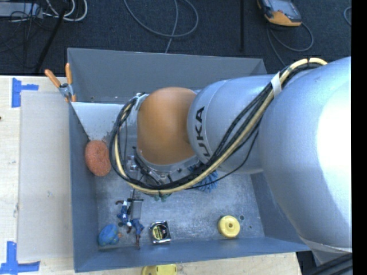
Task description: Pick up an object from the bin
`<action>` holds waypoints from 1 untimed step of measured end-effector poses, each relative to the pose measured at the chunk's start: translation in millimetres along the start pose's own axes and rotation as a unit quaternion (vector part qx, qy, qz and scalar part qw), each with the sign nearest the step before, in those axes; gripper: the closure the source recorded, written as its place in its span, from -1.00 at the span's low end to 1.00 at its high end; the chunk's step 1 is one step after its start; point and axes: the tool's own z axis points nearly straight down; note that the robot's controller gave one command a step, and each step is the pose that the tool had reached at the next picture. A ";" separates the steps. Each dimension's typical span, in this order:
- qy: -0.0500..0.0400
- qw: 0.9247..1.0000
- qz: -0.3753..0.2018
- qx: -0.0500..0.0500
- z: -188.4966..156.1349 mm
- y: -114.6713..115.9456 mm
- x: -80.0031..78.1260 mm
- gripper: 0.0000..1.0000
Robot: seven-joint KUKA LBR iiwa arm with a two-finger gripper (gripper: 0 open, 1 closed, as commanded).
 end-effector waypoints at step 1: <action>0.000 1.000 0.001 0.000 0.0 -0.1 -0.1 1.00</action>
Offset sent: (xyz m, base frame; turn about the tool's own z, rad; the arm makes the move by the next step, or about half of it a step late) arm 0.0000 0.0000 0.0000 0.0000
